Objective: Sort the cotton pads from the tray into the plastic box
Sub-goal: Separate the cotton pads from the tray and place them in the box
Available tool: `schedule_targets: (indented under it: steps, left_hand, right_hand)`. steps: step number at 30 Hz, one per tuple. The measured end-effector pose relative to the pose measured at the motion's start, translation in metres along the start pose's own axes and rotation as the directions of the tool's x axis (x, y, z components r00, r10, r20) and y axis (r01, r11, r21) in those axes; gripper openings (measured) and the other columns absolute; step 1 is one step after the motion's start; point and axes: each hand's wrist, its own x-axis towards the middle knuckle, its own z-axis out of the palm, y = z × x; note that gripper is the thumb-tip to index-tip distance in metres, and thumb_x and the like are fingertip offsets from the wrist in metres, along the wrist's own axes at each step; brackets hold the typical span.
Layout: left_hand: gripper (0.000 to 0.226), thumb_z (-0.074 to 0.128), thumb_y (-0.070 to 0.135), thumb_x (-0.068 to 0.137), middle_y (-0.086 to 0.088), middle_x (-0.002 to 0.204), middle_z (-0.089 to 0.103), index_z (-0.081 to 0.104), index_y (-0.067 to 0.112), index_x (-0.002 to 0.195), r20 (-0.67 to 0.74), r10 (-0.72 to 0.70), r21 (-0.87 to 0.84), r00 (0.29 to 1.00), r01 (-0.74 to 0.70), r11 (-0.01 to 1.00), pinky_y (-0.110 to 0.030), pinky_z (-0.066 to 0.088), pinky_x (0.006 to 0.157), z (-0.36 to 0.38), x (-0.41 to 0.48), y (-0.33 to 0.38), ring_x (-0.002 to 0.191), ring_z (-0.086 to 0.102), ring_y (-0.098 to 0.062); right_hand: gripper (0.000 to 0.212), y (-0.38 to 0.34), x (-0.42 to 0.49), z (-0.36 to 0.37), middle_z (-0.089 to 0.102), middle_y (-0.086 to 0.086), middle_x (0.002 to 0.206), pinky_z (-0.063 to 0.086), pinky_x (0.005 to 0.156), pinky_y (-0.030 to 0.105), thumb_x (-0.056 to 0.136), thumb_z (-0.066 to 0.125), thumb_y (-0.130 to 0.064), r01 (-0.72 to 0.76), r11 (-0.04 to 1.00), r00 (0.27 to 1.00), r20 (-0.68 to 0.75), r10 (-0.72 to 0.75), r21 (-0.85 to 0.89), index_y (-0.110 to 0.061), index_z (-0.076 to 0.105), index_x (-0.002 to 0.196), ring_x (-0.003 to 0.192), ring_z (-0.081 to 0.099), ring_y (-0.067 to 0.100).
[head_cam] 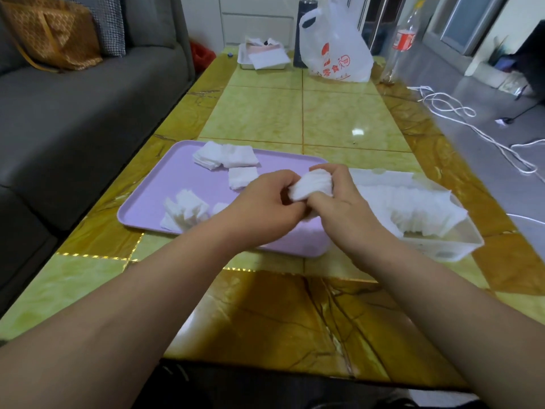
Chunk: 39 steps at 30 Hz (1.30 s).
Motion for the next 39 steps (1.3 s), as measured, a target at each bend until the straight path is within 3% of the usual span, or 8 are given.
schedule_targets:
  steps: [2,6,9,13,19,25,32,39]
  left_hand:
    - [0.008,0.068,0.019,0.090,0.006,0.074,0.066,0.068,0.016,0.097,-0.011,-0.037,-0.091,0.999,0.036,0.995,-0.019,0.045,0.056,0.004,0.001,0.010,0.061,0.053,-0.006]
    - [0.009,0.069,0.020,0.088,0.010,0.059,0.061,0.069,0.016,0.096,0.035,-0.092,-0.267,0.995,0.099,0.959,-0.030,0.046,0.056,0.023,0.004,0.028,0.055,0.055,-0.011]
    - [0.017,0.069,0.019,0.090,0.007,0.073,0.066,0.068,0.021,0.107,0.025,-0.088,-0.361,0.996,0.091,0.928,-0.032,0.048,0.060,0.042,0.008,0.040,0.062,0.062,-0.014]
    - [0.031,0.068,0.024,0.094,0.015,0.105,0.066,0.062,0.028,0.124,-0.032,0.030,-0.093,0.999,-0.033,0.995,-0.016,0.053,0.065,0.068,0.012,0.045,0.077,0.064,-0.005]
    - [0.027,0.062,0.032,0.096,0.027,0.103,0.058,0.066,0.036,0.123,0.099,0.160,0.213,0.982,-0.178,0.961,-0.019,0.046,0.079,0.091,0.009,0.047,0.088,0.059,0.000]
    - [0.024,0.065,0.029,0.094,0.015,0.094,0.065,0.068,0.036,0.117,0.075,0.116,0.163,0.990,-0.127,0.978,-0.018,0.051,0.072,0.091,0.010,0.041,0.080,0.062,-0.002]
    - [0.024,0.066,0.026,0.092,0.021,0.114,0.063,0.069,0.033,0.116,0.100,0.137,0.127,0.986,-0.149,0.981,-0.022,0.054,0.077,0.094,0.013,0.038,0.085,0.064,-0.004]
    - [0.024,0.067,0.024,0.091,0.018,0.116,0.062,0.071,0.029,0.113,0.092,0.142,0.139,0.986,-0.154,0.978,-0.028,0.055,0.083,0.094,0.015,0.036,0.087,0.063,-0.004]
  right_hand:
    - [0.026,-0.004,-0.005,-0.014,0.069,-0.005,0.100,0.049,0.064,0.011,0.093,0.059,-0.009,0.016,1.000,0.999,-0.052,-0.016,0.004,-0.017,0.058,0.117,0.076,0.068,-0.001]
    - [0.020,-0.003,-0.016,-0.048,0.075,-0.004,0.099,0.060,0.083,0.037,0.085,0.074,-0.024,-0.004,0.999,0.991,-0.133,0.000,-0.034,-0.023,0.070,0.104,0.095,0.072,0.015]
    - [0.016,-0.001,-0.024,-0.073,0.073,-0.003,0.091,0.054,0.071,0.035,0.085,0.074,-0.028,0.001,0.998,0.971,-0.239,-0.017,-0.068,-0.022,0.067,0.098,0.082,0.068,0.013]
    - [0.018,0.003,-0.034,-0.111,0.062,-0.007,0.081,0.044,0.056,0.023,0.083,0.069,-0.031,-0.056,0.949,0.918,-0.389,-0.073,-0.310,-0.020,0.059,0.093,0.067,0.057,0.000]
    - [0.025,0.021,-0.037,-0.137,0.064,-0.002,0.081,0.051,0.066,0.037,0.079,0.071,-0.040,-0.214,0.708,0.949,-0.314,-0.011,-0.673,-0.018,0.063,0.086,0.079,0.062,0.026]
    - [0.044,0.031,-0.021,-0.134,0.071,0.006,0.119,0.047,0.070,0.030,0.084,0.075,-0.036,-0.211,0.665,0.966,-0.257,0.029,-0.717,-0.012,0.071,0.121,0.096,0.068,0.027]
    - [0.036,0.036,-0.014,-0.125,0.061,-0.002,0.100,0.040,0.065,0.034,0.079,0.077,-0.046,-0.235,0.645,0.962,-0.271,0.045,-0.727,-0.023,0.051,0.092,0.089,0.055,0.023]
    - [0.039,0.018,-0.026,-0.124,0.072,0.013,0.081,0.059,0.072,0.048,0.081,0.065,-0.042,-0.190,0.679,0.972,-0.231,0.031,-0.709,-0.004,0.070,0.079,0.079,0.067,0.031]
